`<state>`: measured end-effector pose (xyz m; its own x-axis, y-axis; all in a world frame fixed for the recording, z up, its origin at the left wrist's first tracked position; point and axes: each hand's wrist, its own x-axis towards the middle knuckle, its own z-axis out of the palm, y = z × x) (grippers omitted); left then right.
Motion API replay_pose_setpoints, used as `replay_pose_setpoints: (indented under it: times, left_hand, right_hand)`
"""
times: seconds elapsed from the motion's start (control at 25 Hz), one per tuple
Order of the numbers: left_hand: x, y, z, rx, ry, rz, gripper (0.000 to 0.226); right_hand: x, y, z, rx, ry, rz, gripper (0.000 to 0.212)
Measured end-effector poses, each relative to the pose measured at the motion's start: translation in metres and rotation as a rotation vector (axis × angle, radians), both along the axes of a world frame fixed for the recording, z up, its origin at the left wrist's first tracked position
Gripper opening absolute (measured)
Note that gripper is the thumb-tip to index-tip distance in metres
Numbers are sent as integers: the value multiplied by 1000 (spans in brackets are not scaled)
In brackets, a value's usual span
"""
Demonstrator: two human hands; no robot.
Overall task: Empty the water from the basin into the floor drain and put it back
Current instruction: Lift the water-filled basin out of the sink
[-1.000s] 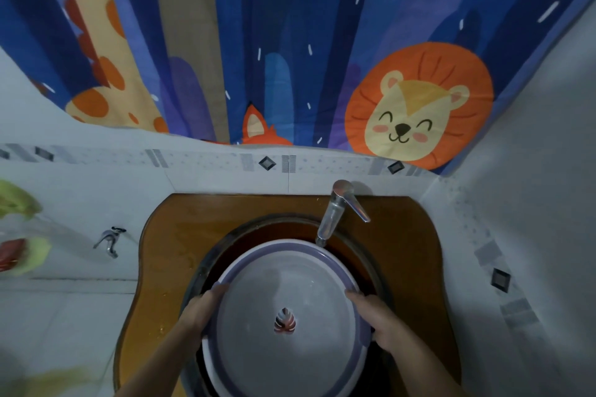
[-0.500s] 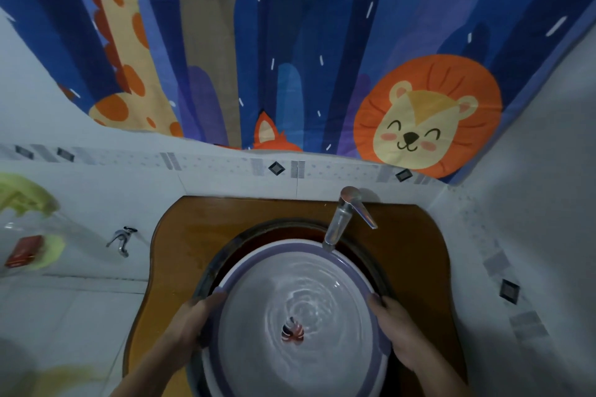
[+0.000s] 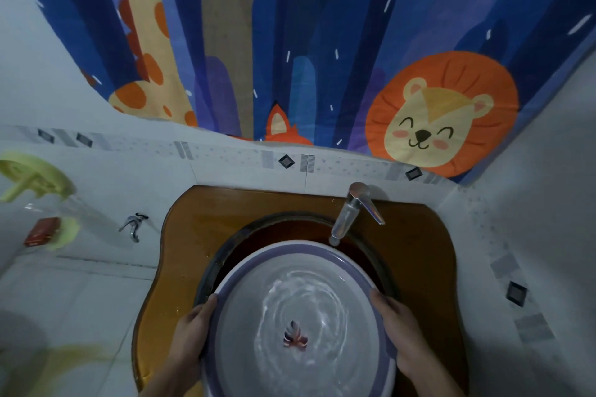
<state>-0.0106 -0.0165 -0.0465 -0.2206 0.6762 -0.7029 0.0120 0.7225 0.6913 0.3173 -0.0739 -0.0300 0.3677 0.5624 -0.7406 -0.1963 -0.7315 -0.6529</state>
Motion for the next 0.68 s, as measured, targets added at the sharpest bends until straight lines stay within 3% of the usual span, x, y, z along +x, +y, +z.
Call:
replay_pose_setpoints:
  times: [0.68]
  left_hand:
    - [-20,-20,44,124,100,131,38]
  right_hand:
    - [-18,17,41,202,92,102,30]
